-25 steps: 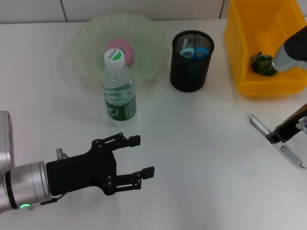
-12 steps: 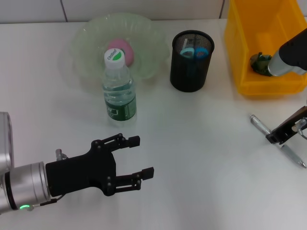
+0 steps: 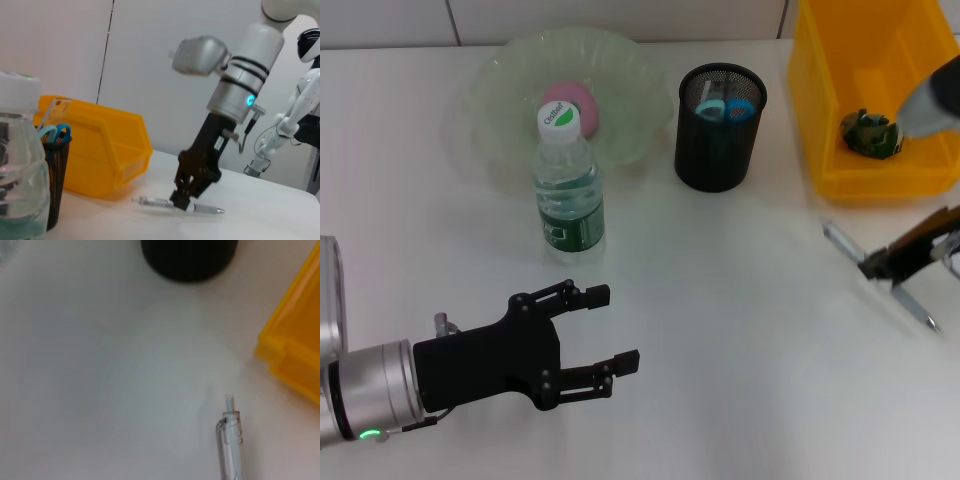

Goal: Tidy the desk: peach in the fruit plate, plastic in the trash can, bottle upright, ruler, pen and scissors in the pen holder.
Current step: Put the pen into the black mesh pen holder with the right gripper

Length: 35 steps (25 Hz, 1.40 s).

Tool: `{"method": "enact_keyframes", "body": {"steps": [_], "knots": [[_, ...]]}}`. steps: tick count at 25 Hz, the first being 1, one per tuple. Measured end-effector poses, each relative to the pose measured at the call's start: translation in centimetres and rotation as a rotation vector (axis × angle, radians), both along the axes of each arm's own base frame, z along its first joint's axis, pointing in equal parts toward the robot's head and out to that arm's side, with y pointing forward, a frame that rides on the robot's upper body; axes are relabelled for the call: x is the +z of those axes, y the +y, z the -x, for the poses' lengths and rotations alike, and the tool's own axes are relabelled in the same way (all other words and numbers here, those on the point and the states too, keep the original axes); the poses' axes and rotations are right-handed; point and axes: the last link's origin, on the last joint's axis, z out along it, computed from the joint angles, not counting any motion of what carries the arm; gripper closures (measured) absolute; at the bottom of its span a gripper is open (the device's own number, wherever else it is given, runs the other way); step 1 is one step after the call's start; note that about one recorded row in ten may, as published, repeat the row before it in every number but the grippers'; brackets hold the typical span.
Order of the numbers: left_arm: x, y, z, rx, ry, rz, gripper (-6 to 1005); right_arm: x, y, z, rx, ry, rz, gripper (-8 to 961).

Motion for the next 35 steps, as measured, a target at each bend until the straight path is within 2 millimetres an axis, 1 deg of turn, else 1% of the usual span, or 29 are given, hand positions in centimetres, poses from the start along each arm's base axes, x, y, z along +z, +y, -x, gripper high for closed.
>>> {"method": "enact_keyframes", "body": {"steps": [1, 2, 3, 4, 7, 8, 11, 13, 16, 18, 20, 21, 22, 26, 30, 32, 35], "knots": [[0.0, 0.0, 0.0, 0.001, 0.000, 0.000, 170, 1.3, -0.1, 0.6, 0.023, 0.093, -0.027, 839], [0.0, 0.0, 0.0, 0.001, 0.000, 0.000, 170, 1.3, -0.1, 0.6, 0.023, 0.093, -0.027, 839], [0.0, -0.1, 0.0, 0.002, -0.001, 0.000, 170, 3.3, -0.1, 1.0, 0.067, 0.226, -0.067, 839], [0.0, -0.1, 0.1, 0.003, -0.001, 0.000, 170, 3.3, -0.1, 1.0, 0.067, 0.226, -0.067, 839], [0.0, -0.1, 0.1, 0.004, -0.001, 0.000, 170, 6.4, -0.3, 1.4, 0.173, 0.464, -0.165, 840], [0.0, -0.1, 0.1, 0.004, -0.001, 0.000, 170, 7.4, -0.3, 1.3, 0.210, 0.538, -0.212, 840], [0.0, -0.1, 0.1, 0.003, -0.001, -0.001, 170, 9.0, -0.1, 1.0, 0.331, 0.760, -0.338, 840], [0.0, -0.1, 0.1, 0.003, -0.001, -0.001, 170, 9.2, 0.3, 0.8, 0.412, 0.867, -0.416, 840], [0.0, -0.1, 0.0, 0.001, -0.001, -0.001, 170, 8.6, 1.2, 0.4, 0.510, 0.991, -0.549, 841], [0.0, -0.1, 0.0, 0.001, -0.001, -0.001, 170, 7.6, 1.8, 0.1, 0.559, 1.064, -0.642, 841], [0.0, -0.1, 0.0, 0.002, -0.001, -0.001, 170, 6.0, 2.6, 0.1, 0.590, 1.113, -0.723, 841], [0.0, -0.1, 0.0, 0.006, -0.004, -0.005, 170, 4.3, 3.4, 0.4, 0.600, 1.121, -0.760, 842], [0.0, -0.1, 0.0, 0.006, -0.004, -0.005, 170, 4.3, 3.4, 0.4, 0.600, 1.121, -0.760, 842], [0.0, 0.0, 0.0, 0.005, -0.006, -0.008, 170, 0.5, 5.6, 1.7, 0.600, 1.040, -0.760, 821], [0.0, 0.1, -0.1, 0.004, -0.006, -0.009, 170, -2.7, 6.9, 2.7, 0.592, 0.937, -0.730, 793], [0.0, 0.1, -0.1, 0.003, -0.007, -0.010, 170, -3.4, 7.1, 2.7, 0.590, 0.905, -0.727, 779], [0.1, 0.2, -0.1, 0.004, -0.008, -0.013, 170, -3.5, 7.0, 2.5, 0.590, 0.898, -0.731, 758]]}}
